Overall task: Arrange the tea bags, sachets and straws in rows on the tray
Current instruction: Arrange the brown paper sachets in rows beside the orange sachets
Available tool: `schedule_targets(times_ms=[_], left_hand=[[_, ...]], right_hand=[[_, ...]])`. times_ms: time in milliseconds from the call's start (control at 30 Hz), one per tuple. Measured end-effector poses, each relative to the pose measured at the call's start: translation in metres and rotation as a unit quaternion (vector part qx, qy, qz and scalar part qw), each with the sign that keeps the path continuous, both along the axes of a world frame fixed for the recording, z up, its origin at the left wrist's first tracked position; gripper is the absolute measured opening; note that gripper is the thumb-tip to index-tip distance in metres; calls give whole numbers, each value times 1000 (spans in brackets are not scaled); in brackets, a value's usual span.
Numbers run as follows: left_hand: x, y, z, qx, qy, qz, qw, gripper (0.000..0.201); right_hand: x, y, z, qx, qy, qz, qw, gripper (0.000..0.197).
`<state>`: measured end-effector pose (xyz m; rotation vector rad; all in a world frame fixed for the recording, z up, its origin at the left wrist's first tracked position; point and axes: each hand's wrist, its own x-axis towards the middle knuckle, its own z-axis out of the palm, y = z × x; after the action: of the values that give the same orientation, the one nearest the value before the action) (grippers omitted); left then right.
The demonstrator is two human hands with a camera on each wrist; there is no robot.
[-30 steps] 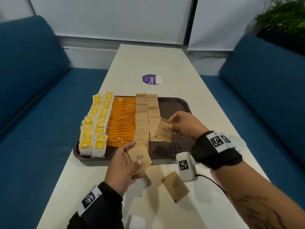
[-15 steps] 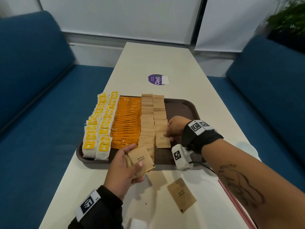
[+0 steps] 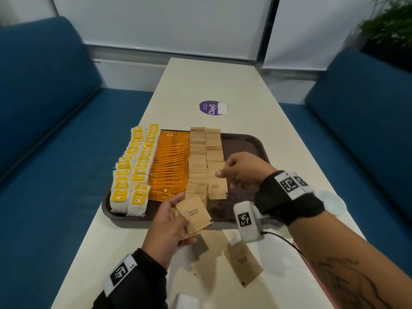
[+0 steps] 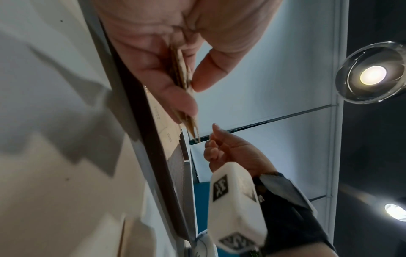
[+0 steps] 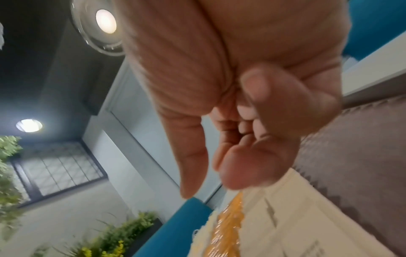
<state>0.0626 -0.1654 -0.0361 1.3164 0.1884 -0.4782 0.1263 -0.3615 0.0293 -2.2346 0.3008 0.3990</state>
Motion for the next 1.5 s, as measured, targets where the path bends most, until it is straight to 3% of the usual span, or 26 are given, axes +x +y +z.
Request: schedule_targets(times_ms=[100, 300, 533, 700, 933, 1167, 1500], left_hand=[[-3, -3, 1, -5, -19, -3, 1000, 54], [-15, -10, 2, 18, -68, -24, 997, 51], [-24, -10, 3, 25, -37, -14, 999, 45], [-22, -2, 5, 16, -12, -4, 1000, 51], [-14, 6, 2, 15, -6, 0, 1000, 53], [-6, 12, -6, 10, 0, 8, 1000, 53], [-3, 10, -10, -2, -21, 6, 1000, 44]], right_hand=[[-32, 6, 1, 40, 3, 34, 999, 19], [-77, 18, -26, 139, 35, 4, 990, 26], [-97, 17, -41, 209, -4, -55, 976, 16], [-93, 11, -40, 251, -39, -157, 954, 7], [-50, 2, -33, 95, -41, -149, 983, 12], [-17, 11, -53, 66, 63, -174, 981, 13], [-14, 12, -57, -6, 56, -182, 982, 16]])
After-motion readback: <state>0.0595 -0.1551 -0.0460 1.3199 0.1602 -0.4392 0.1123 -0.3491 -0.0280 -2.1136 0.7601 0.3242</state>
